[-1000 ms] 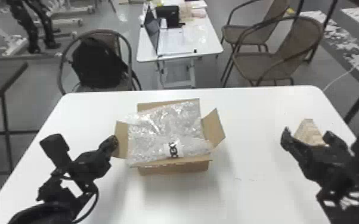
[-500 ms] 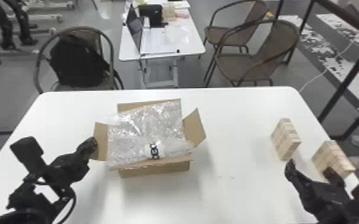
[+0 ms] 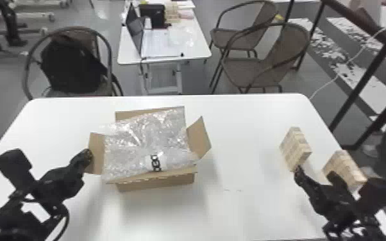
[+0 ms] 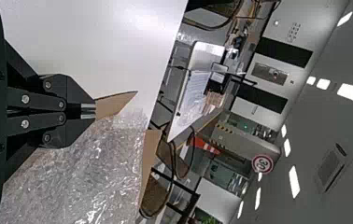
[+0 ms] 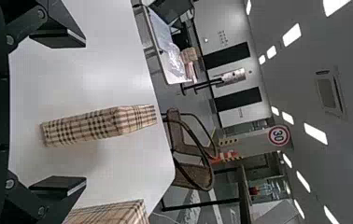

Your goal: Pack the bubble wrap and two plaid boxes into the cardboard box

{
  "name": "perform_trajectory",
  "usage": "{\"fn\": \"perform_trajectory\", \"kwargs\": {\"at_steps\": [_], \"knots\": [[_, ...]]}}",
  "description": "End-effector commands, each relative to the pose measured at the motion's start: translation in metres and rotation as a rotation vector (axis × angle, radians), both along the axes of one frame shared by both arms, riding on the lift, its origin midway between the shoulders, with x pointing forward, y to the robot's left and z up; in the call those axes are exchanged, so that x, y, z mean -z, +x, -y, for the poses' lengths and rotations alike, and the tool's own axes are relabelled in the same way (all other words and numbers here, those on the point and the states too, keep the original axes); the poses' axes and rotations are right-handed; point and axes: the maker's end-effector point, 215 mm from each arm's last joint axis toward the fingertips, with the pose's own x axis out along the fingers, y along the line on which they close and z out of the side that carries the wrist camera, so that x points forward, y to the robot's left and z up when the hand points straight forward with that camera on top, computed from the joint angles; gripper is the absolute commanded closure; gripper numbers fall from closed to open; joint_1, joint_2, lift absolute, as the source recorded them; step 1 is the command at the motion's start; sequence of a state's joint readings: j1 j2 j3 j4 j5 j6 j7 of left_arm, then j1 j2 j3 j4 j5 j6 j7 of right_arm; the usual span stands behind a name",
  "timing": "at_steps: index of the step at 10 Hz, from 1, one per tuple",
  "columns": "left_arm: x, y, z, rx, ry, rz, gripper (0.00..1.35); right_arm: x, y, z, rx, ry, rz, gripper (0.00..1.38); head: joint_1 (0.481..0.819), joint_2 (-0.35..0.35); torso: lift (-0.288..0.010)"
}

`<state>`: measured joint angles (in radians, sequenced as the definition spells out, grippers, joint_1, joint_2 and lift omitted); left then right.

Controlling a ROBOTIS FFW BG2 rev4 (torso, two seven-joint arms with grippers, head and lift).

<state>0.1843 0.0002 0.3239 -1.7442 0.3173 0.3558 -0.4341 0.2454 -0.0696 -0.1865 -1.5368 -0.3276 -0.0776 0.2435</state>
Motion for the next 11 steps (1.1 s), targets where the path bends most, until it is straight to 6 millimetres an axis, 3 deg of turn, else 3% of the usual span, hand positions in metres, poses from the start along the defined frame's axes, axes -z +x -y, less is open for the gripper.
{"fn": "perform_trajectory", "kwargs": {"at_steps": [1, 6, 11], "knots": [[0.0, 0.0, 0.001, 0.0, -0.002, 0.0, 1.21, 0.006, 0.014, 0.007, -0.007, -0.026, -0.008, 0.24, 0.695, -0.021, -0.071], [0.001, -0.001, 0.0, -0.002, -0.006, -0.001, 1.21, 0.014, 0.036, 0.027, -0.019, -0.074, -0.028, 0.24, 0.695, -0.043, -0.071], [0.003, -0.003, 0.002, 0.001, -0.011, -0.004, 1.21, 0.011, 0.064, 0.012, -0.079, -0.064, -0.001, 0.24, 0.695, -0.039, -0.071]]}}
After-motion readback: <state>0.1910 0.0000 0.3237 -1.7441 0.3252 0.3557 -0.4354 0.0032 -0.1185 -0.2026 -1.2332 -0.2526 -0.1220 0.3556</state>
